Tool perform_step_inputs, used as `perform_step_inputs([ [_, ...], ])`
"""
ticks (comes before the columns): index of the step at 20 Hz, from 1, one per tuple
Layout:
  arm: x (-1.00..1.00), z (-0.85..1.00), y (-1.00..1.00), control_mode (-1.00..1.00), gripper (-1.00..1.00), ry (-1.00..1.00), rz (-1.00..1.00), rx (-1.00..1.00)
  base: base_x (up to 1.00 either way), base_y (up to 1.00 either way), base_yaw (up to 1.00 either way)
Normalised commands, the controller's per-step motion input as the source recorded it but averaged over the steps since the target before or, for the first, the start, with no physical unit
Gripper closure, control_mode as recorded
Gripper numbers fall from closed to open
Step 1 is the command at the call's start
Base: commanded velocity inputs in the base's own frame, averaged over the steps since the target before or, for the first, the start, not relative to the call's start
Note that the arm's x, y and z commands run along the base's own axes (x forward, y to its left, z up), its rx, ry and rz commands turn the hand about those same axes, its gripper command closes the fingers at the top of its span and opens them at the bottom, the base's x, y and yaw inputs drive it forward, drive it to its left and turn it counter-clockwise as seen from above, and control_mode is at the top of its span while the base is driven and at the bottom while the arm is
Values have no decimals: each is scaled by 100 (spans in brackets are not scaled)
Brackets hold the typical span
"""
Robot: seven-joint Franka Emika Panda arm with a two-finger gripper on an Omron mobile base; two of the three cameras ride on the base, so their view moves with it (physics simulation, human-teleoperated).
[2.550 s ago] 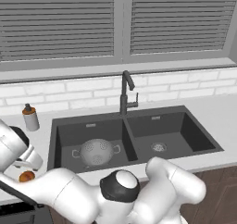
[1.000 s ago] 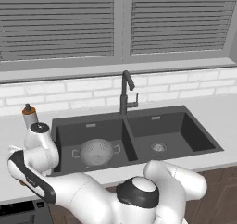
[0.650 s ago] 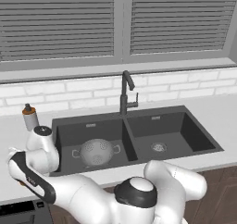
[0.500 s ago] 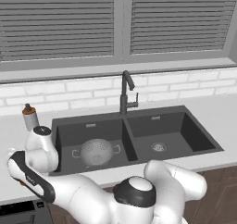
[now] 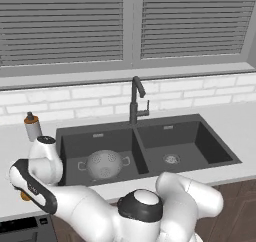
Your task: Put the colander in the sink, put the peach in the colander, and turn on the sink faucet and pour water over the colander.
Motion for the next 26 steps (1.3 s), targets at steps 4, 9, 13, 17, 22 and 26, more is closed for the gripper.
perform_step_inputs([
  [4,0,-26,0,-100,-100,1,0,-4,0,0,0],
  [9,0,-25,0,-100,-100,0,0,-7,0,0,0],
  [13,0,-30,-5,-100,100,0,0,-12,0,0,0],
  [17,-11,-8,-40,-100,100,0,0,-17,0,0,0],
  [22,-10,6,-67,-100,100,0,0,-7,0,0,0],
  [26,-5,34,-76,-100,100,0,-1,0,0,0,0],
])
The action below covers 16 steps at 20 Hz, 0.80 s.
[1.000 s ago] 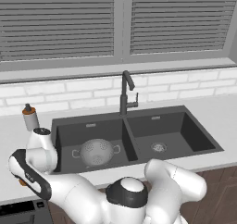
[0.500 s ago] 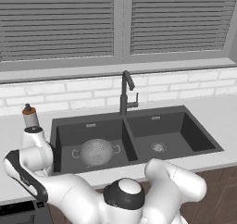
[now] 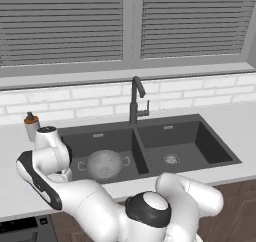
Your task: Put the colander in the sink, put the peach in the colander, and turn on the sink faucet and pour water over the colander.
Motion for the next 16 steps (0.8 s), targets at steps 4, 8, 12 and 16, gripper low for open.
perform_step_inputs([
  [4,0,33,-83,-100,100,-9,0,-8,0,0,0],
  [8,10,26,-83,-100,100,-11,0,-19,0,0,0],
  [12,31,13,-77,-100,100,-2,-4,-29,0,0,0],
  [16,57,6,-83,-100,100,5,-2,-22,0,0,0],
])
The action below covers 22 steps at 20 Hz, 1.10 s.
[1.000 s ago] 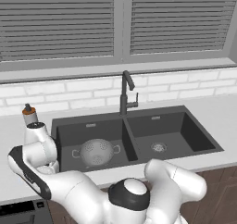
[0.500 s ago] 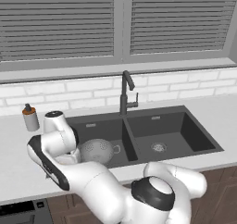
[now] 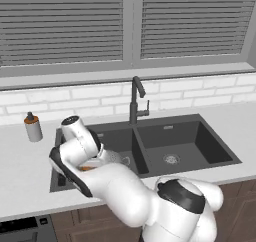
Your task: Put the colander in the sink, put the peach in the colander, and turn on the sink faucet and pour water over the colander.
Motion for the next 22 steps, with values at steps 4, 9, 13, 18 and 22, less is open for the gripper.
perform_step_inputs([
  [4,69,9,-76,-100,100,13,0,-9,0,0,0],
  [9,66,-2,-49,-100,100,2,9,-4,0,0,0],
  [13,38,-30,-14,-100,100,0,22,-19,0,0,0],
  [18,38,-32,0,-100,100,-1,22,-11,0,0,0],
  [22,33,-12,-3,-100,100,6,19,5,0,0,0],
])
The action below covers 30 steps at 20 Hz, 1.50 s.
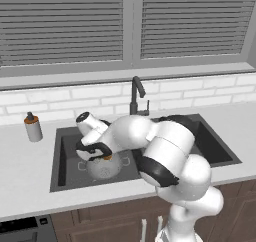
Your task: Put the colander in the sink, put the peach in the colander, and turn on the sink faucet and pour water over the colander.
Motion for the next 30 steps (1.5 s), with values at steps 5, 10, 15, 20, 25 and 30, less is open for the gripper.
perform_step_inputs([
  [5,31,-15,-5,-100,100,6,22,8,0,0,0],
  [10,13,-35,5,-100,100,0,20,2,0,0,0],
  [15,0,-34,8,-100,100,3,8,0,0,0,0],
  [20,13,-23,-2,-100,100,0,5,0,0,0,0],
  [25,30,-28,-3,-100,100,5,2,0,0,0,0],
  [30,17,-15,0,-100,100,10,0,1,0,0,0],
])
